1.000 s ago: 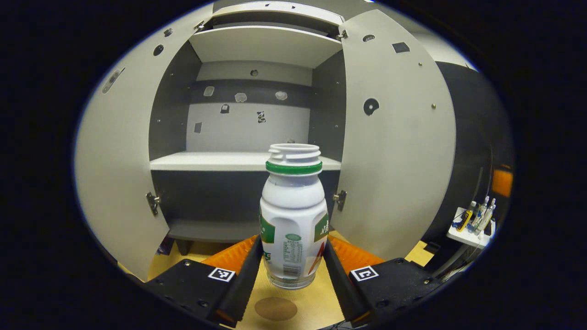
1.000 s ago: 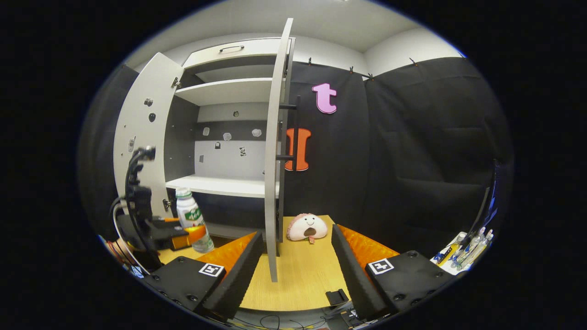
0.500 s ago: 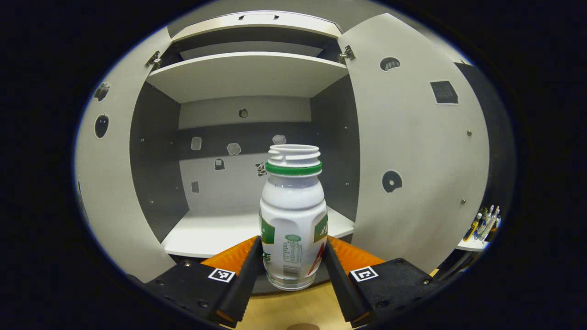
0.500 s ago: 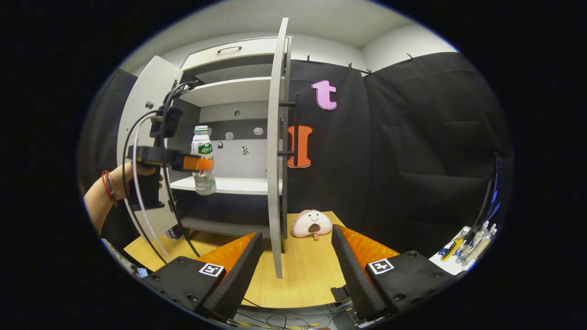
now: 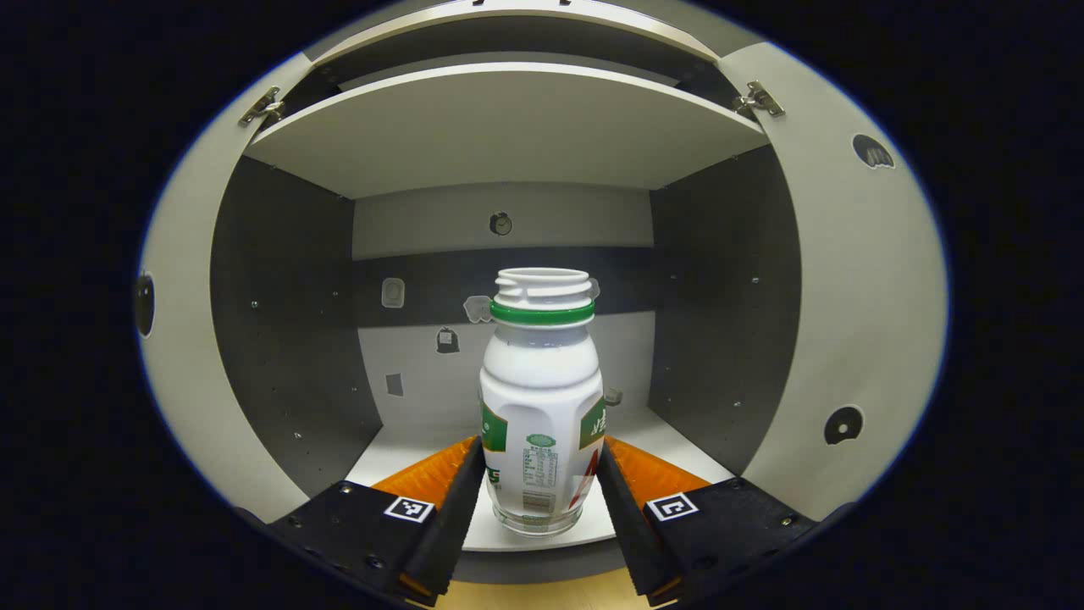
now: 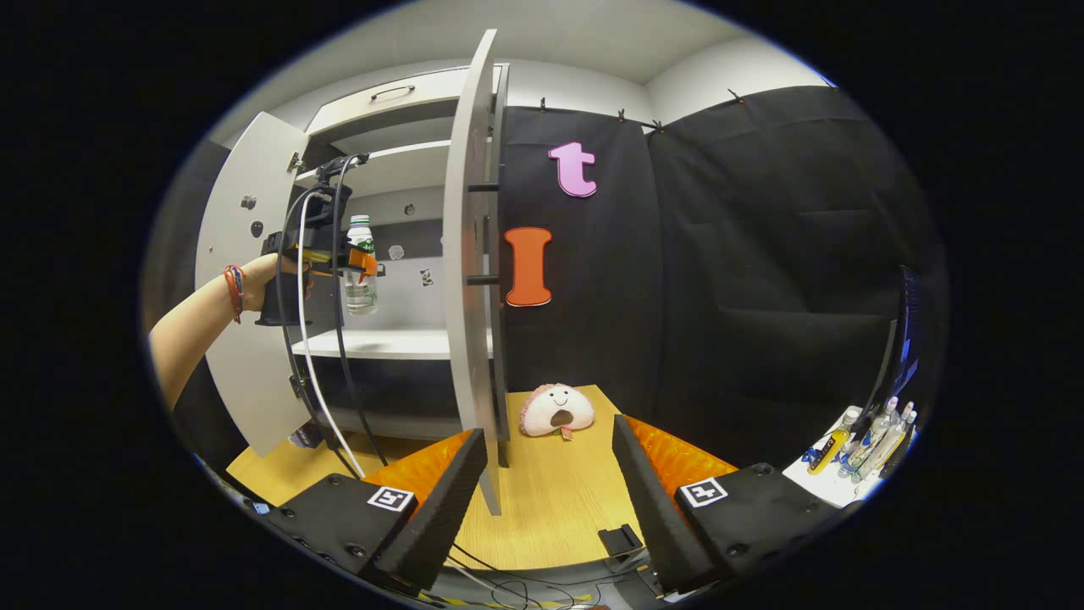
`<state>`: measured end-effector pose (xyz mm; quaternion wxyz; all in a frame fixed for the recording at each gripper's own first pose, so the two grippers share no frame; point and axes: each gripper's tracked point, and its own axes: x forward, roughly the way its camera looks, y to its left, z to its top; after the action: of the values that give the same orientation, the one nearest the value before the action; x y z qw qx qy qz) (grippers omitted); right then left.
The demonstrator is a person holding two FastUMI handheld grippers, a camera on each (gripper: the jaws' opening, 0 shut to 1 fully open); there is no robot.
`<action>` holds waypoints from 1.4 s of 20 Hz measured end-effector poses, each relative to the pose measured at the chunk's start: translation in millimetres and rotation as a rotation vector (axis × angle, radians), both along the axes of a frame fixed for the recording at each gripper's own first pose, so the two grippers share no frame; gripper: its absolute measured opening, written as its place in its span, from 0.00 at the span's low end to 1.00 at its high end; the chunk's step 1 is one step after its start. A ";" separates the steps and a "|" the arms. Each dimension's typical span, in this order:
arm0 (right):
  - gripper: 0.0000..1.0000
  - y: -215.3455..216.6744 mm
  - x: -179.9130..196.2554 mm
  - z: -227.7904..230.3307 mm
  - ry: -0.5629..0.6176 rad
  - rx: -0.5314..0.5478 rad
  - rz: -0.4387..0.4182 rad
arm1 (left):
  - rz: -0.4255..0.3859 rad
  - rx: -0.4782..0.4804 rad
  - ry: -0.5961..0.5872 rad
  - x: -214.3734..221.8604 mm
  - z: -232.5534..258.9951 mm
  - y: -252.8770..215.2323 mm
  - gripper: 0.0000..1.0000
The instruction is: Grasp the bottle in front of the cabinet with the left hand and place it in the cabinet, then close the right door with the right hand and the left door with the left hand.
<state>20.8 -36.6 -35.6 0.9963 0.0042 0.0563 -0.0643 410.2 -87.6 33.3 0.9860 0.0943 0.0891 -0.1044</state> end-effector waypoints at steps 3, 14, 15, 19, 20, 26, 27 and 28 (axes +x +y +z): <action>0.98 -8.9 4.2 -0.6 0.006 0.016 -0.022 | 0.032 0.036 0.032 18.7 -14.7 1.3 0.76; 0.98 -24.8 12.4 -4.5 0.019 0.025 -0.062 | 0.074 -0.037 0.184 40.9 -74.8 -0.4 0.77; 0.98 -25.2 12.6 -4.0 0.020 0.027 -0.063 | 0.075 -0.035 0.195 41.4 -78.9 -0.6 0.78; 0.98 -24.9 14.0 -4.9 0.020 0.025 -0.061 | 0.095 -0.032 0.209 42.1 -86.9 3.0 0.78; 0.98 -24.5 13.4 -4.3 0.016 0.019 -0.061 | 0.106 -0.034 0.212 42.4 -88.3 5.2 0.78; 0.94 -23.9 9.4 -5.6 0.014 0.025 -0.055 | 0.122 -0.046 0.220 31.4 -88.5 11.4 0.79; 0.98 -25.5 9.2 -4.7 0.013 0.026 -0.057 | 0.124 -0.047 0.212 28.8 -85.1 11.8 0.83; 0.98 -26.0 9.0 -4.2 0.013 0.025 -0.057 | 0.127 -0.048 0.201 26.6 -81.7 12.8 0.86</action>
<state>29.8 -62.5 -39.8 0.9936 0.0180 0.0634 -0.0918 436.8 -74.8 -48.4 0.9787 0.0540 0.1909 -0.0527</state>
